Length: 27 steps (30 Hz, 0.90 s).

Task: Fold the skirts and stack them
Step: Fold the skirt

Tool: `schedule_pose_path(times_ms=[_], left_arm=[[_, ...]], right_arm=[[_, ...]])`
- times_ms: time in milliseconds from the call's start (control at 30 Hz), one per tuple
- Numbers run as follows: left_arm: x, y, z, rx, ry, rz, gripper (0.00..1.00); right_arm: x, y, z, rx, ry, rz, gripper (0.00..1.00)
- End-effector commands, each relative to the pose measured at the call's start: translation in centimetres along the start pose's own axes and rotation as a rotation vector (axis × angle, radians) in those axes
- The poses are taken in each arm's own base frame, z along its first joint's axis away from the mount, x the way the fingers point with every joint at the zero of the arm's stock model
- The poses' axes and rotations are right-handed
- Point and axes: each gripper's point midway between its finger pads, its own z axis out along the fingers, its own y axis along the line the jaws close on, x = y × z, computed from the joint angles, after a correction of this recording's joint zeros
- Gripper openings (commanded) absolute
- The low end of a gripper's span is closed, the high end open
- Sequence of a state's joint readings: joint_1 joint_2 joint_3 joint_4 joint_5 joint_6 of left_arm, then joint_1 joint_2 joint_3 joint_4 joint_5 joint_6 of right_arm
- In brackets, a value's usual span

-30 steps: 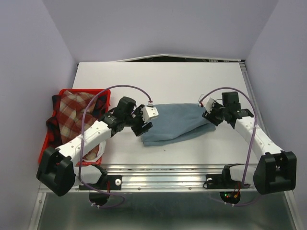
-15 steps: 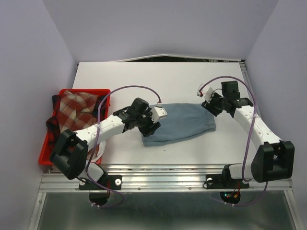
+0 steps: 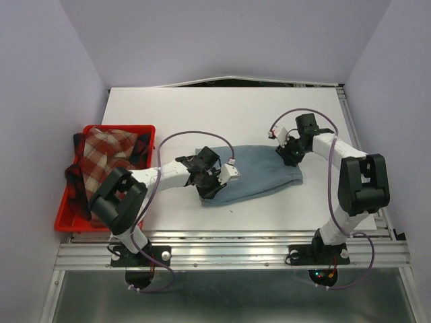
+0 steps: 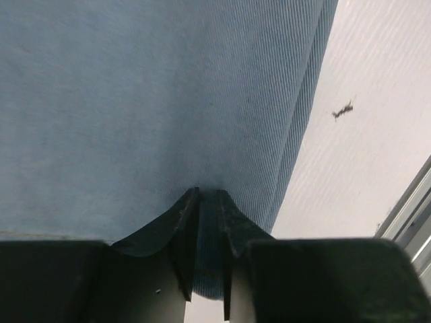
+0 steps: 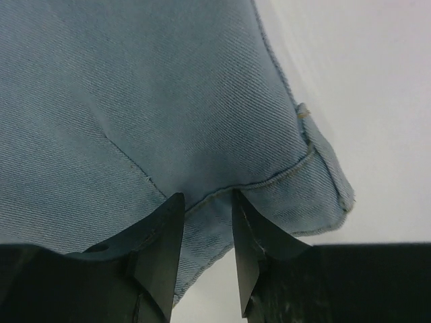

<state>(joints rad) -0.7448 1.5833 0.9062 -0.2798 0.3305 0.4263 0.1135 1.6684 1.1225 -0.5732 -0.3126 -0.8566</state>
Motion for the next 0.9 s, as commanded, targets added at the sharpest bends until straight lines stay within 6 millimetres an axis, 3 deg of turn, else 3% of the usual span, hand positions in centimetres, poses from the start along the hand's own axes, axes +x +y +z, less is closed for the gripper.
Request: schedule_pose_path(times_ms=[0, 67, 133, 200, 233, 333, 367, 400, 433, 500, 533, 633, 667, 733, 767, 867], left_arm=[[1.8, -1.1, -0.1, 0.086, 0.121, 0.046, 0.25], [3.8, -0.6, 0.3, 0.076, 0.21, 0.067, 0.17], [4.6, 0.4, 0.6, 0.041, 0.252, 0.079, 0.11], [4.6, 3.3, 1.0, -0.019, 0.255, 0.041, 0.08], [3.4, 5.9, 0.6, -0.062, 0.219, 0.001, 0.08], [2.4, 10.2, 1.3, -0.113, 0.21, -0.07, 0.09], [0.4, 13.0, 1.3, -0.165, 0.168, -0.089, 0.09], [-0.8, 14.3, 1.2, -0.195, 0.141, -0.096, 0.09], [-3.3, 16.6, 1.0, -0.247, 0.09, -0.093, 0.11], [-5.6, 19.0, 0.5, -0.305, 0.044, -0.112, 0.15], [-6.7, 19.7, 0.3, -0.322, 0.025, -0.112, 0.2], [-12.8, 22.1, -3.2, -0.393, -0.123, -0.121, 0.35], [-13.7, 22.8, -4.6, -0.415, -0.164, -0.155, 0.38], [-16.3, 22.4, -8.0, -0.407, -0.3, -0.285, 0.42], [-17.3, 21.4, -9.0, -0.355, -0.358, -0.312, 0.44], [-17.8, 19.3, -11.5, -0.335, -0.454, -0.368, 0.47]], right_arm=[[1.2, 0.9, 1.2, -0.029, 0.046, 0.024, 0.39], [2.7, 1.4, 1.6, -0.05, 0.102, 0.02, 0.38], [5.0, 3.3, 1.7, -0.117, 0.176, 0.013, 0.38], [7.4, 5.2, 1.1, -0.154, 0.242, -0.025, 0.36], [8.2, 5.8, 0.8, -0.163, 0.258, -0.031, 0.36], [9.3, 9.4, -0.2, -0.232, 0.296, -0.057, 0.36], [8.2, 10.9, -0.6, -0.258, 0.269, -0.07, 0.37], [7.6, 12.1, -0.9, -0.285, 0.256, -0.074, 0.38], [6.3, 13.7, -1.6, -0.317, 0.219, -0.043, 0.4], [3.9, 15.9, -2.1, -0.359, 0.166, -0.05, 0.45], [1.9, 18.4, -2.4, -0.421, 0.121, -0.083, 0.48], [-4.1, 21.4, -5.0, -0.542, -0.007, 0.008, 0.55], [-7.2, 20.7, -6.0, -0.544, -0.07, 0.019, 0.56], [-9.6, 19.8, -6.9, -0.521, -0.104, 0.044, 0.55], [-11.2, 18.3, -7.6, -0.481, -0.147, 0.039, 0.54], [-12.2, 14.5, -7.8, -0.387, -0.202, 0.08, 0.54]])
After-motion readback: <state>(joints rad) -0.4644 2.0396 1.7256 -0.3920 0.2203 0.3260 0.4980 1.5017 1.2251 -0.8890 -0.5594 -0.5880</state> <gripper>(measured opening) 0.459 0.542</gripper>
